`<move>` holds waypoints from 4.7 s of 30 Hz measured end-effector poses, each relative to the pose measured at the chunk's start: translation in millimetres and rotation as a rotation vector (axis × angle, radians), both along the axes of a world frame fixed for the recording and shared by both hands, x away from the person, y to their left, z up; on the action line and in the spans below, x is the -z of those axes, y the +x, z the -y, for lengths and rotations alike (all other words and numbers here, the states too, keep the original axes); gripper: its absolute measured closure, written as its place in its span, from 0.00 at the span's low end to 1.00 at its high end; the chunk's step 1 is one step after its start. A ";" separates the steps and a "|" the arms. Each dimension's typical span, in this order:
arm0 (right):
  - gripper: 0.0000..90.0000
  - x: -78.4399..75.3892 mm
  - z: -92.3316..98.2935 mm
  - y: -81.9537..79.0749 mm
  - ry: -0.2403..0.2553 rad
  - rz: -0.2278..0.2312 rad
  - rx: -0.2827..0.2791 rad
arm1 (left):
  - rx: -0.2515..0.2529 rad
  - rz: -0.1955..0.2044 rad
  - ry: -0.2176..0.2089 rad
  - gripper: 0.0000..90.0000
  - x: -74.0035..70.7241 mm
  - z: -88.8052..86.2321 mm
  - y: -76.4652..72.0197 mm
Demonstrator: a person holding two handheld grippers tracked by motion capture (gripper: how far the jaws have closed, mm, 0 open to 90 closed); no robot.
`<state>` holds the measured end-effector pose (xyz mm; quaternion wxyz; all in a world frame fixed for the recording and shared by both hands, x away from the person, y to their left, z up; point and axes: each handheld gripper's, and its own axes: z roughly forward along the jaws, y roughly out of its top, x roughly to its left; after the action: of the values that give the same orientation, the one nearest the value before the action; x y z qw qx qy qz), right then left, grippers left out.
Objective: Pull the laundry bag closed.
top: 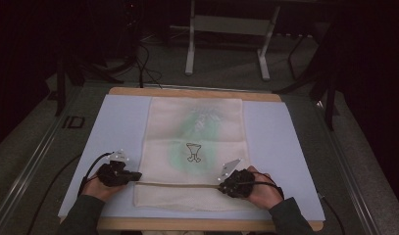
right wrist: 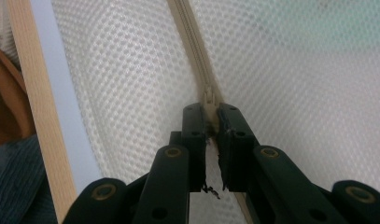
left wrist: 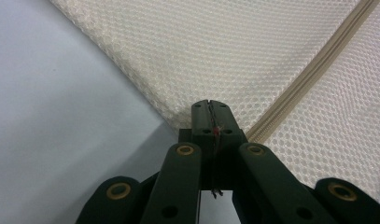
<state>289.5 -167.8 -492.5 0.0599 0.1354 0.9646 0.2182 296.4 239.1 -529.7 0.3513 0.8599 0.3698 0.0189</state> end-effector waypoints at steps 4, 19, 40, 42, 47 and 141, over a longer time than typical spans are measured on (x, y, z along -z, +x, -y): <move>0.91 -2.8 5.2 0.1 0.012 0.001 0.007 | -0.001 -0.001 0.000 1.00 0.0 0.1 -0.1; 0.91 -3.5 11.4 1.4 -0.002 0.005 0.007 | -0.001 -0.002 0.000 1.00 -0.1 0.1 0.0; 0.91 -6.6 28.4 2.8 0.015 -0.010 0.023 | -0.002 -0.001 0.000 1.00 -0.1 0.2 -0.3; 0.91 -6.1 29.7 2.3 0.003 -0.013 0.027 | -0.002 -0.001 0.001 1.00 -0.1 0.3 -0.3; 0.91 -4.8 32.6 2.6 0.009 -0.022 0.031 | -0.001 0.000 0.001 1.00 -0.1 0.3 -0.4; 0.68 10.9 111.2 19.4 0.253 -0.007 0.326 | -0.075 0.074 0.000 0.96 -5.8 -9.1 -3.2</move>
<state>308.9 -278.9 -503.4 0.0738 0.2967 0.8951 0.3245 293.2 248.2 -523.9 0.3638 0.8443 0.3883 0.0639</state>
